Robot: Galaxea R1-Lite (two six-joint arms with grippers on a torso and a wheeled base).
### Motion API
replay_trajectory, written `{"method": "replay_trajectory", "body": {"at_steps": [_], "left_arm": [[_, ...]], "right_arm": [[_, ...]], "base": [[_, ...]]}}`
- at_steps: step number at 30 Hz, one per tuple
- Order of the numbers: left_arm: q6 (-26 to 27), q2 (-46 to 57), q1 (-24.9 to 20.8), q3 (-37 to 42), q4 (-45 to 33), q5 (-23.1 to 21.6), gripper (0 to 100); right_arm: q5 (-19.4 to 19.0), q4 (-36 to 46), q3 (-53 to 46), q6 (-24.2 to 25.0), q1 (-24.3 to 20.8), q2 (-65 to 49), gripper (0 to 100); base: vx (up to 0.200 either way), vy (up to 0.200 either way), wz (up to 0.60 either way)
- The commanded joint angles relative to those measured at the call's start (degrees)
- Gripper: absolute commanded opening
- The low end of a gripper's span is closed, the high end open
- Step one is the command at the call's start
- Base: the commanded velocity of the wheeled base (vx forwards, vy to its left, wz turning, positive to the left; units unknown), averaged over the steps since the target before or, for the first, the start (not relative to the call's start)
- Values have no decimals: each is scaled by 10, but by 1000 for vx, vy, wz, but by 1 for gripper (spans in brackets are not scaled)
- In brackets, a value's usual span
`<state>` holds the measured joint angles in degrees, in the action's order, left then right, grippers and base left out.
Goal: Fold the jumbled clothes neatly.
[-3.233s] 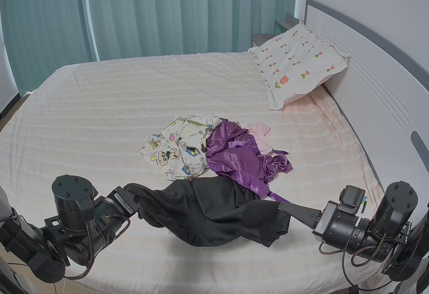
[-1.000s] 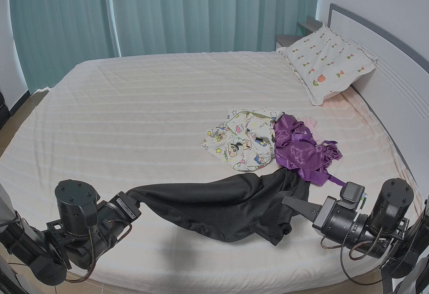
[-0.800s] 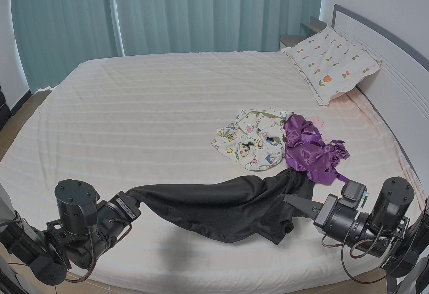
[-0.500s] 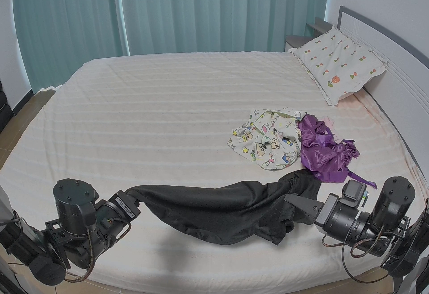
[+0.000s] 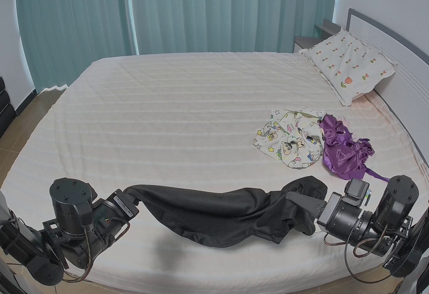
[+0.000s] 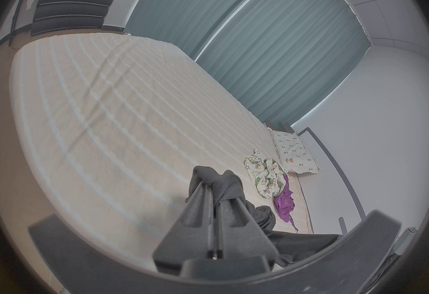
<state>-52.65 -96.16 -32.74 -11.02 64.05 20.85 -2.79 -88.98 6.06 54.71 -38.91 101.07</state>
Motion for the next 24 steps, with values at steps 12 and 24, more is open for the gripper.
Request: {"method": "replay_trajectory", "body": {"at_steps": [12,24], "left_arm": [[-3,-6,-4,3,0,-2,0],[-4,-3,-16,6,0,-5,0]], "right_arm": [[0,-7,-1,-16,16,-25,0],[-5,-7,-13,-28,18,-42,0]], "base": [[0,133,0],[-67,0,0]]}}
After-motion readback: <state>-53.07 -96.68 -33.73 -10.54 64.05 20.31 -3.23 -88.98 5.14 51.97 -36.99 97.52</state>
